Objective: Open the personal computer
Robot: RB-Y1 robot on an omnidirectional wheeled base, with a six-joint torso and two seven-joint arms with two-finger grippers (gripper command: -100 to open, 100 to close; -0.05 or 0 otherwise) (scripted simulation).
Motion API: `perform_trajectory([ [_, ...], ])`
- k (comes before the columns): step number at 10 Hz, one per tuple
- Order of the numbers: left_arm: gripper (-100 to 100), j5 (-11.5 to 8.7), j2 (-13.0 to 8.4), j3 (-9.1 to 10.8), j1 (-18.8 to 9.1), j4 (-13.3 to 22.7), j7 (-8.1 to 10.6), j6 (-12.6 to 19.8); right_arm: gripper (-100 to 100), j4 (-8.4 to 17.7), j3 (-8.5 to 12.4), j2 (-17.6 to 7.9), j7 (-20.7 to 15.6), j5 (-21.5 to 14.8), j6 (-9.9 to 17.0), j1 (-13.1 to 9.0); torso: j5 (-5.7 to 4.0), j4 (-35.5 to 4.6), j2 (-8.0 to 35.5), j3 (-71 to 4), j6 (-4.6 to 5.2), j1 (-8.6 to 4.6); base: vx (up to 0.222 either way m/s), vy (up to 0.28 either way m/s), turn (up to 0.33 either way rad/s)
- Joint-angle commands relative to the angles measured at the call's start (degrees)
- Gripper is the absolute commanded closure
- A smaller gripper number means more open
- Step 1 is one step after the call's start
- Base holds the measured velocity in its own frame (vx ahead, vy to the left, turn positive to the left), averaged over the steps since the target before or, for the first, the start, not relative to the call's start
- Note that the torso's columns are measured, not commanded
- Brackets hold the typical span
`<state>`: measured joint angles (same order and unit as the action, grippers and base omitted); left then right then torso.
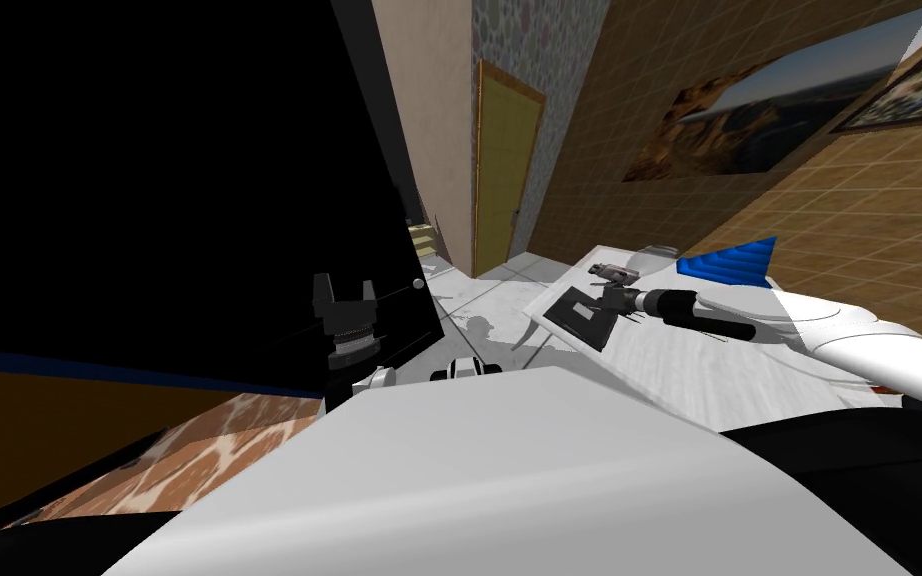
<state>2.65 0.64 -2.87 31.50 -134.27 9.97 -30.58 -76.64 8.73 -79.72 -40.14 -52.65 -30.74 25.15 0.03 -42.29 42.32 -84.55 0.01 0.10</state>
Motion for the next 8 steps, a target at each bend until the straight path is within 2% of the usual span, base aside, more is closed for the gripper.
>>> perform_trajectory([
  [1, 0, 0.0, 0.0, 0.0, 0.0, 0.0, 0.0, 0.0, -100, -0.36, 1.65, -3.13, 1.83, 0.94, -1.86, 0.48, -0.02, 0.01, -0.03, -0.02, -0.03, -0.07, 0.002, 0.023, -0.06],
  [2, 0, 0.0, 0.0, 0.0, 0.0, 0.0, 0.0, 0.0, -100, 0.39, 0.93, -2.29, 1.11, 0.72, -1.65, -0.33, -0.04, 0.02, -0.05, -0.03, -0.02, -0.13, 0.001, 0.01, -0.013],
  [3, 0, 0.0, 0.0, 0.0, 0.0, 0.0, 0.0, 0.0, 0, 0.49, 0.96, -2.43, 1.23, 0.77, -1.94, -0.43, -0.08, 0.02, -0.05, -0.02, -0.02, -0.18, 0.0, 0.0, 0.0],
  [8, 0, 0.0, 0.0, 0.0, 0.0, 0.0, 0.0, 0.0, 0, 0.48, 0.96, -2.42, 1.22, 0.76, -1.91, -0.42, -0.03, 0.01, -0.03, -0.02, -0.01, -0.09, 0.0, 0.0, 0.0],
])
